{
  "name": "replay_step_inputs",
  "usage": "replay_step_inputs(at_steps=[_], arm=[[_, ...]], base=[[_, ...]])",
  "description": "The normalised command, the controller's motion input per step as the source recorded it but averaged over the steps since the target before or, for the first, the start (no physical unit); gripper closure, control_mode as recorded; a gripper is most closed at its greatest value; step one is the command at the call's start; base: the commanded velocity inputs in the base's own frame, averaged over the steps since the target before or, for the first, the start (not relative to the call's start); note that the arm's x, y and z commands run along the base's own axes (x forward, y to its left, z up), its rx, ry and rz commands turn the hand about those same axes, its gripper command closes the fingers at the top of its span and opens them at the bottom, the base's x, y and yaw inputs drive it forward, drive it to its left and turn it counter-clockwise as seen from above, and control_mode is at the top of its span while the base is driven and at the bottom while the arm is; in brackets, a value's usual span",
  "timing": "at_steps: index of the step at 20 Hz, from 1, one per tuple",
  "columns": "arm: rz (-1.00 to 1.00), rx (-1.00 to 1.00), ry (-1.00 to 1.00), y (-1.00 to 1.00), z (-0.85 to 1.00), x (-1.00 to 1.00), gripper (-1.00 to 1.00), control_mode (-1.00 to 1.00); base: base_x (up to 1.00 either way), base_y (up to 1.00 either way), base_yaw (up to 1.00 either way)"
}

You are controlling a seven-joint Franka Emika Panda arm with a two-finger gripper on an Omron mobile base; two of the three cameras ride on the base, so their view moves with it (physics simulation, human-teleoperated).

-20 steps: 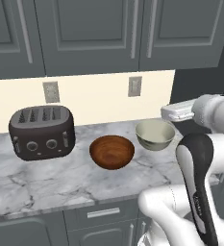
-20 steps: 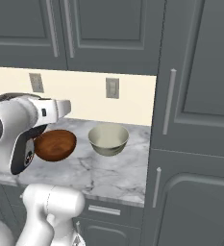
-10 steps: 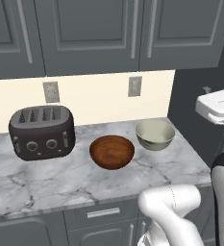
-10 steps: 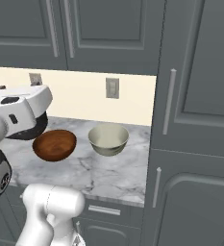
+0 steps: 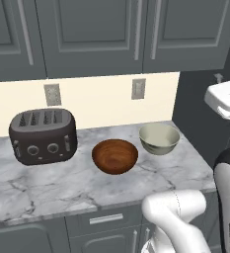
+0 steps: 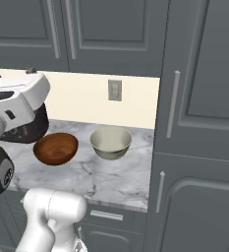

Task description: Open the cabinet. Pick the bowls from the counter and place them in the cabinet. Then close the cabinet.

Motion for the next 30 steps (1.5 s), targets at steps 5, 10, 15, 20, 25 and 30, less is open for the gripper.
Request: replay_step_inputs(at_steps=[5,10,15,20,25,30], arm=[[0.00,0.00,-0.23,0.00,0.43,0.59,-1.00,-1.00],[0.00,0.00,-0.14,0.01,0.17,0.77,-1.00,-1.00],[0.00,0.00,0.00,0.00,0.03,0.74,-1.00,-1.00],[0.00,0.00,0.10,0.02,0.02,0.77,-1.00,-1.00],[0.00,0.00,0.14,0.09,0.00,0.84,-1.00,-1.00],[0.00,0.00,0.16,0.13,0.00,0.85,-1.00,-1.00]], base=[[0.00,0.00,0.00],[0.00,0.00,0.00],[0.00,0.00,0.00],[0.00,0.00,0.00],[0.00,0.00,0.00],[0.00,0.00,0.00]])
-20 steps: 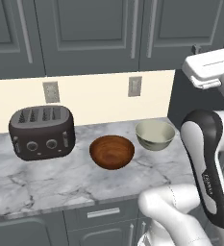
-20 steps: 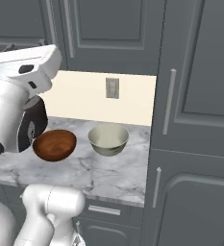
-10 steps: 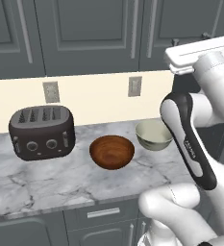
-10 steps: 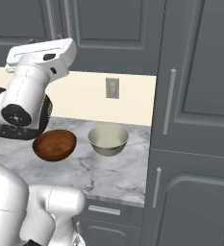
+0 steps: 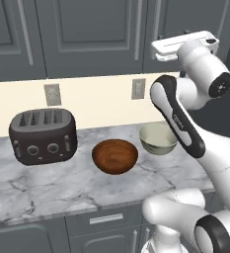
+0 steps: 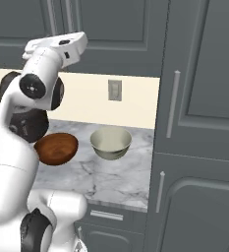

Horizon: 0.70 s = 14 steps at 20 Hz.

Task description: Open the cabinet. Pick the bowls from the counter and place them in the cabinet. Then close the cabinet.

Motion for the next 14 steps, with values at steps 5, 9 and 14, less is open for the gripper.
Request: replay_step_inputs(at_steps=[5,9,14], arm=[[0.00,0.00,0.14,0.03,0.00,0.91,-1.00,-1.00],[0.00,0.00,0.10,0.00,0.00,0.98,-1.00,-1.00],[0.00,0.00,0.09,0.00,0.00,0.88,-1.00,-1.00]], base=[[0.00,0.00,0.00],[0.00,0.00,0.00],[0.00,0.00,0.00]])
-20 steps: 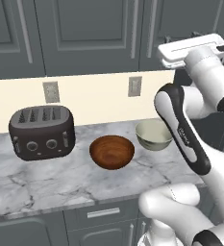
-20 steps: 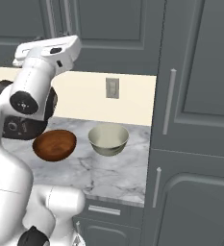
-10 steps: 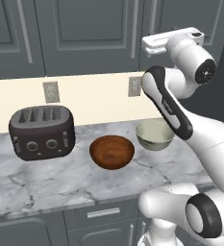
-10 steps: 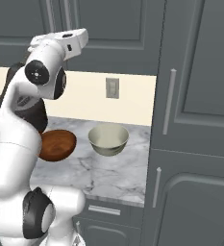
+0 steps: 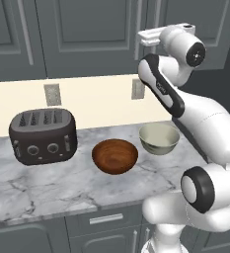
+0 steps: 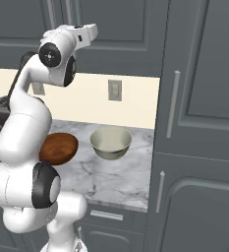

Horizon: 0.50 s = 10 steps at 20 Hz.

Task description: Open the cabinet. Pick the bowls from the counter and place them in the cabinet. Then close the cabinet.

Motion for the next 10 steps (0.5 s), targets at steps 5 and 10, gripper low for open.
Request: replay_step_inputs(at_steps=[5,10], arm=[[0.00,0.00,0.09,0.00,-0.01,0.90,-1.00,-1.00],[0.00,0.00,0.05,0.00,-0.09,0.81,1.00,-1.00]], base=[[0.00,0.00,0.00],[0.00,0.00,0.00]])
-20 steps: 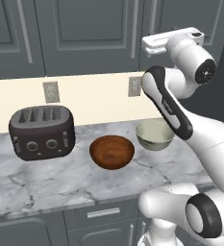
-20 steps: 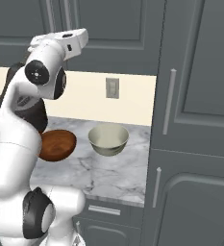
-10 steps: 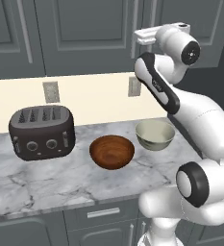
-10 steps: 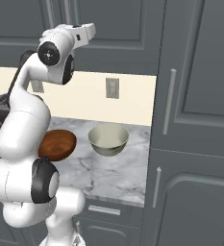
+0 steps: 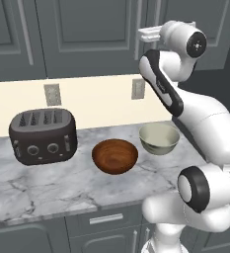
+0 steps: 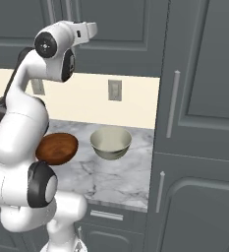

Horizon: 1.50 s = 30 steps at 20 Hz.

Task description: Open the cabinet. Pick the bowls from the counter and place them in the cabinet. Then close the cabinet.

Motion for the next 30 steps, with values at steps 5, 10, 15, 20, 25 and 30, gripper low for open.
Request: replay_step_inputs(at_steps=[5,10,15,20,25,30], arm=[[0.00,0.00,0.00,0.00,0.00,0.00,1.00,-1.00],[-0.01,0.00,-0.03,-0.03,0.00,-0.20,1.00,-1.00],[-0.11,0.00,-0.09,-0.33,0.02,-0.94,1.00,-1.00],[-0.15,0.00,-0.04,-0.54,0.06,-1.00,1.00,-1.00],[-0.21,0.05,0.00,-0.67,0.12,-1.00,1.00,-1.00],[-0.21,0.10,0.00,-0.79,0.11,-1.00,1.00,-1.00]], base=[[0.00,0.00,0.00],[0.00,0.00,0.00],[0.00,0.00,0.00],[0.00,0.00,0.00],[0.00,0.00,0.00],[0.00,0.00,0.00]])
